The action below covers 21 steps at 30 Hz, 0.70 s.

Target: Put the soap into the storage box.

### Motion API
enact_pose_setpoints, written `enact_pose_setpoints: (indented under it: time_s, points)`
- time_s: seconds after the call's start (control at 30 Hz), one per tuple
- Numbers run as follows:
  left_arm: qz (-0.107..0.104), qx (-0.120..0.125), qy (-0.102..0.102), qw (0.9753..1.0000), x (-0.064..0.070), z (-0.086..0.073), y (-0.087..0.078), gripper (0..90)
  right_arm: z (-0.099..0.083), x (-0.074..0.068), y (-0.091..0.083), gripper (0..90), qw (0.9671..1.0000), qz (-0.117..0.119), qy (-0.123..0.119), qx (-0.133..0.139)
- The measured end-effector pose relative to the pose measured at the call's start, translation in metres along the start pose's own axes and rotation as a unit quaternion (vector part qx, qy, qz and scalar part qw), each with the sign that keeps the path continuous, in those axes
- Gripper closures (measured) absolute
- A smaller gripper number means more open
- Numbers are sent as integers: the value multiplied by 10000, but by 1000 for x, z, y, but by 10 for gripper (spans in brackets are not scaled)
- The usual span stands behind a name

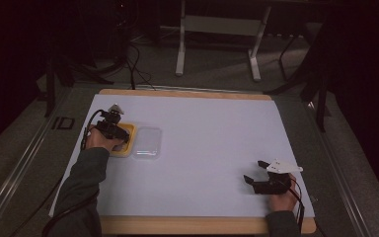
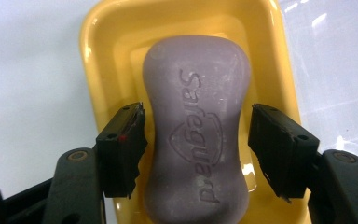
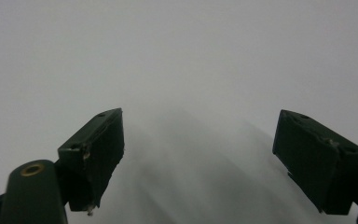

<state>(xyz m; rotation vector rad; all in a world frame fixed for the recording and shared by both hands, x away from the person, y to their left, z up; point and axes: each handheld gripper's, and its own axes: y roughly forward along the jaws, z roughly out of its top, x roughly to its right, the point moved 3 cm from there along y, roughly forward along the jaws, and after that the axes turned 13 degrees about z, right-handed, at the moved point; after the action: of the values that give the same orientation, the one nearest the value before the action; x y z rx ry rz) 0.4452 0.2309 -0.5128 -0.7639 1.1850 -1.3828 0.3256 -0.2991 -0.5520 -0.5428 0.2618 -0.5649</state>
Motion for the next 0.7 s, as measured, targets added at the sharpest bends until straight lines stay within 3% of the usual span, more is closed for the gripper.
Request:
enact_pose_setpoints:
  time_s: [0.47, 0.7]
  points:
    - [118, 327, -35, 9994, -3, -2, -15, 336, 0, 0, 0, 162, 10000, 0, -10, -3]
    - [-17, 609, -41, 9981, -4, -4, -23, 334, 0, 0, 0, 162, 10000, -4, -14, -8]
